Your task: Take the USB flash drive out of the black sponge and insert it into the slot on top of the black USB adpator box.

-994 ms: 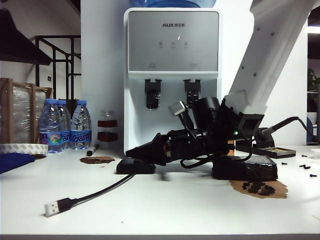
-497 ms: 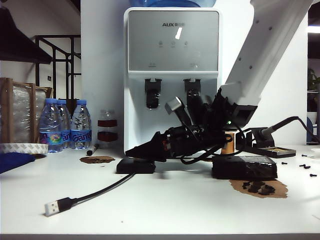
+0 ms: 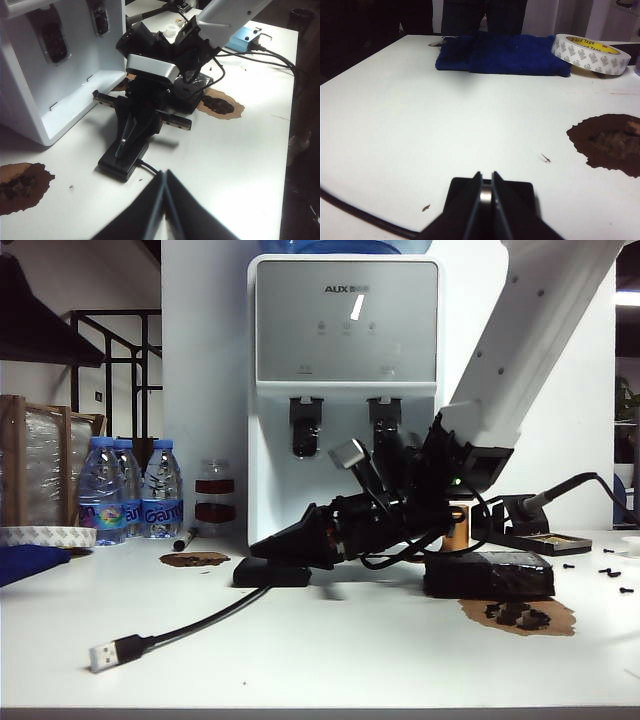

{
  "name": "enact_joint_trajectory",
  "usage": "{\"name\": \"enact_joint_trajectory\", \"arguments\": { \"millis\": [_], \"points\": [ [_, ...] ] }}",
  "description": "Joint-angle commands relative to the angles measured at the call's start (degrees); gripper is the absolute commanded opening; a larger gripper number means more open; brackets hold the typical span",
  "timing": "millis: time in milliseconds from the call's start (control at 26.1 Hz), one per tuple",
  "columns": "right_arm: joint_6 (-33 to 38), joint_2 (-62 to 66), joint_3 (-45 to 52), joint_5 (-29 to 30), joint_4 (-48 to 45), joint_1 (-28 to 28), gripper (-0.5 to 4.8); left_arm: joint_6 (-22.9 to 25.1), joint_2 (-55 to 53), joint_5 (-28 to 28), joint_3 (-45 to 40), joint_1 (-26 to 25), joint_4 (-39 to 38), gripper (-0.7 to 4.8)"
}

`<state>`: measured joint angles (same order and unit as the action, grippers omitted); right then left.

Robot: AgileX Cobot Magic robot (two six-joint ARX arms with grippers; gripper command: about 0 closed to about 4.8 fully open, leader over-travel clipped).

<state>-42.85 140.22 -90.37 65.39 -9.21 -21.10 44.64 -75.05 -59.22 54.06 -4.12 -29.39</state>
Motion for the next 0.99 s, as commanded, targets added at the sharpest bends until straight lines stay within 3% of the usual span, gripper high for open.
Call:
{"name": "enact_joint_trajectory", "arguments": {
  "millis": [38,229,421,497,765,994],
  "points": [
    [-1.4,1.0,0.5,-5.1,3.1,0.2,-0.05,0.5,0.1,-0.4,0.0,0.0,0.3,-0.04],
    [-1.6,1.0,0.8,-5.0,3.3,0.2,0.1,0.5,0.1,-0.4,0.0,0.0,0.3,-0.04],
    [-1.5,0.9,0.8,-3.4,4.9,0.2,1.72,0.5,0.1,-0.4,0.0,0.0,0.3,-0.04],
    [-1.5,0.8,0.8,-3.5,5.5,0.2,2.04,0.5,0.1,-0.4,0.0,0.0,0.3,-0.04],
    [1.3,-1.8,0.8,-5.3,5.6,0.2,4.14,0.5,0.1,-0.4,0.0,0.0,0.3,-0.04],
    [2.6,-4.1,0.9,-4.1,5.5,0.2,4.15,0.5,0.1,-0.6,-0.1,0.0,0.3,-0.04]
  ]
}}
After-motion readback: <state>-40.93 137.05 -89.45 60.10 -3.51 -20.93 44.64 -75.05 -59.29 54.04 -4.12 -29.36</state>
